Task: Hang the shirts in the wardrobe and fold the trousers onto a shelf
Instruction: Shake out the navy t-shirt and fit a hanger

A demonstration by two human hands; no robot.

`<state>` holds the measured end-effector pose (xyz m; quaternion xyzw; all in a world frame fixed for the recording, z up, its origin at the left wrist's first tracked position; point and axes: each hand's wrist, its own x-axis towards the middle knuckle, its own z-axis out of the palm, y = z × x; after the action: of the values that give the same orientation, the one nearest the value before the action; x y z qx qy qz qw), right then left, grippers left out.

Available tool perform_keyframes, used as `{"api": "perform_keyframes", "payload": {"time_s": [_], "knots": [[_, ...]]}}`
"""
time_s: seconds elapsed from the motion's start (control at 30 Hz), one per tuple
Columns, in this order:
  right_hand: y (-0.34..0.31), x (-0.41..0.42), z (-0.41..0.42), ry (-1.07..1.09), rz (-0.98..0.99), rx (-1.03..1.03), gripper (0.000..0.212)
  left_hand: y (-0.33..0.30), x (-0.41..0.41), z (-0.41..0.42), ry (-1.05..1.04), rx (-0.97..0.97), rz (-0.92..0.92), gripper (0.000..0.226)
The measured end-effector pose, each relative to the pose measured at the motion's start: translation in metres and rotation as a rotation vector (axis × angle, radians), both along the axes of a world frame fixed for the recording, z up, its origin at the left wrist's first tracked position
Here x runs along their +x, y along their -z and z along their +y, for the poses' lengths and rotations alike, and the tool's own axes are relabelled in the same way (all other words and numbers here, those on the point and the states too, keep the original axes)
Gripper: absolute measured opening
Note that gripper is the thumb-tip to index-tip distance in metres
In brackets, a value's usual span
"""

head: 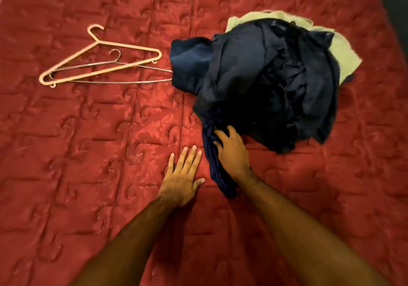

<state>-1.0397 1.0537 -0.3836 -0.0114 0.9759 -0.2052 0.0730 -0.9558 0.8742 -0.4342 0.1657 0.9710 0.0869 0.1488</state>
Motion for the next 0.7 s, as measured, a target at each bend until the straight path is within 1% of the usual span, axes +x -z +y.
{"api": "perform_keyframes", "payload": {"time_s": [0.07,0.13,0.17,0.2,0.27,0.3,0.33,0.37,0.4,0.43,0.47,0.5,0.53,0.57,0.63,0.67,0.7], "knots": [[0.004,0.004,0.004,0.085,0.097,-0.025,0.035,0.011,-0.001,0.002,0.013,-0.008,0.042,0.078],[-0.003,0.0,0.008,0.222,0.069,-0.06,0.036,0.014,0.0,0.004,0.016,-0.006,0.036,0.078],[-0.007,-0.004,0.01,0.281,0.036,-0.111,0.037,0.015,0.002,0.002,0.007,-0.009,0.02,0.078],[-0.01,-0.006,0.012,0.328,0.0,-0.216,0.037,0.015,0.003,0.0,-0.004,-0.011,0.007,0.078],[-0.017,-0.004,0.02,0.371,-0.043,-0.607,0.032,0.006,-0.003,-0.003,-0.024,-0.005,-0.085,0.082],[-0.022,0.002,0.025,0.36,-0.029,-0.752,0.029,-0.001,-0.008,-0.003,-0.026,-0.006,-0.165,0.082],[-0.033,0.014,0.029,0.324,0.007,-0.8,0.028,-0.01,-0.013,0.0,-0.032,0.011,-0.244,0.08],[-0.043,0.03,0.031,0.283,0.033,-0.784,0.027,-0.025,-0.02,0.003,-0.064,0.082,-0.344,0.076],[-0.053,0.05,0.03,0.249,0.032,-0.761,0.027,-0.042,-0.029,0.004,-0.164,0.277,-0.482,0.069],[-0.065,0.071,0.026,0.199,0.005,-0.746,0.026,-0.067,-0.036,0.005,-0.338,0.557,-0.639,0.061],[-0.076,0.095,0.02,0.132,-0.052,-0.743,0.024,-0.089,-0.039,0.004,-0.533,0.842,-0.774,0.058],[-0.094,0.119,0.012,0.061,-0.14,-0.761,0.022,-0.118,-0.039,0.001,-0.682,1.044,-0.886,0.061],[-0.109,0.14,0.004,0.0,-0.268,-0.801,0.019,-0.143,-0.036,-0.002,-0.741,1.145,-1.007,0.064],[-0.124,0.16,-0.004,-0.08,-0.398,-0.833,0.016,-0.169,-0.023,0.0,-0.753,1.169,-1.102,0.062],[-0.145,0.191,-0.024,-0.277,-0.543,-0.823,0.017,-0.2,0.011,0.011,-0.665,1.137,-1.148,0.046],[-0.158,0.205,-0.034,-0.377,-0.584,-0.806,0.012,-0.216,0.029,0.019,-0.71,1.129,-1.15,0.047],[-0.166,0.213,-0.044,-0.459,-0.607,-0.794,0.009,-0.223,0.045,0.024,-0.709,1.122,-1.079,0.052]]}}
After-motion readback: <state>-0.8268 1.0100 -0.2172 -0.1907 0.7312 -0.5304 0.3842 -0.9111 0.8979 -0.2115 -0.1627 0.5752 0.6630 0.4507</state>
